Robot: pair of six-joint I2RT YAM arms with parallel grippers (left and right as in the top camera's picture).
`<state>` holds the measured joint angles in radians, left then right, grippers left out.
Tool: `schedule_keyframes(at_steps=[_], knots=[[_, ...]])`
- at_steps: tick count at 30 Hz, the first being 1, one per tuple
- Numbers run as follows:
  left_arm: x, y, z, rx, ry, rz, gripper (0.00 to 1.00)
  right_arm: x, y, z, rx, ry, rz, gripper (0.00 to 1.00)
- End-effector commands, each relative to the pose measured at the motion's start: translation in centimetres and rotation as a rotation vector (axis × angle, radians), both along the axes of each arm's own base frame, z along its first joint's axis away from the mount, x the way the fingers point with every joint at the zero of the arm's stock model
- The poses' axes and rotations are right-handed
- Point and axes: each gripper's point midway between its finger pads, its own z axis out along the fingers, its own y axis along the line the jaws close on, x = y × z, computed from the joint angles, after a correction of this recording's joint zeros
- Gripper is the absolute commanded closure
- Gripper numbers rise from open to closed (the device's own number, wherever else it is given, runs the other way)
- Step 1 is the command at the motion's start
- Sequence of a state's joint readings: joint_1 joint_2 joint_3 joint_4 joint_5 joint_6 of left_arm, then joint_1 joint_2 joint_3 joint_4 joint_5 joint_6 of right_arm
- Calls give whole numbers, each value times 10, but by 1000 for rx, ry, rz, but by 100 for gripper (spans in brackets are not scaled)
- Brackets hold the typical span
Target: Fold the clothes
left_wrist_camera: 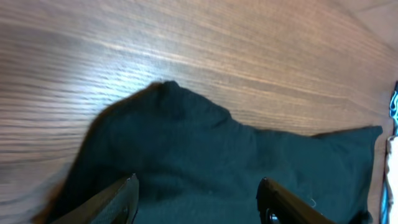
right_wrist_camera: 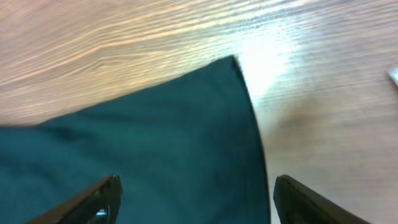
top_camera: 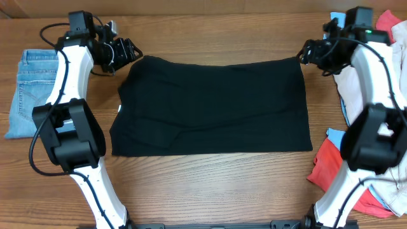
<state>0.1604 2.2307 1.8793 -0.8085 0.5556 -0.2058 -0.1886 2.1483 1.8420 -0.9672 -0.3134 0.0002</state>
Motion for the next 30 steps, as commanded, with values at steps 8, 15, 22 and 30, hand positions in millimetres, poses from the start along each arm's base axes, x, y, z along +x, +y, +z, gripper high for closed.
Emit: schedule_keyframes(at_steps=[8, 15, 22, 30], knots=[[-1, -15, -11, -36, 28, -45, 33, 48, 2, -67, -21, -71, 27, 22], [-8, -15, -15, -33, 60, -41, 33, 72, 16, -75, -40, -153, 56, 29], [-9, -12, -17, -15, 71, -35, 33, 70, 3, -85, -150, -120, 15, 35], [-9, -12, -17, -15, 71, -35, 33, 67, -5, -88, -191, -98, -11, 32]])
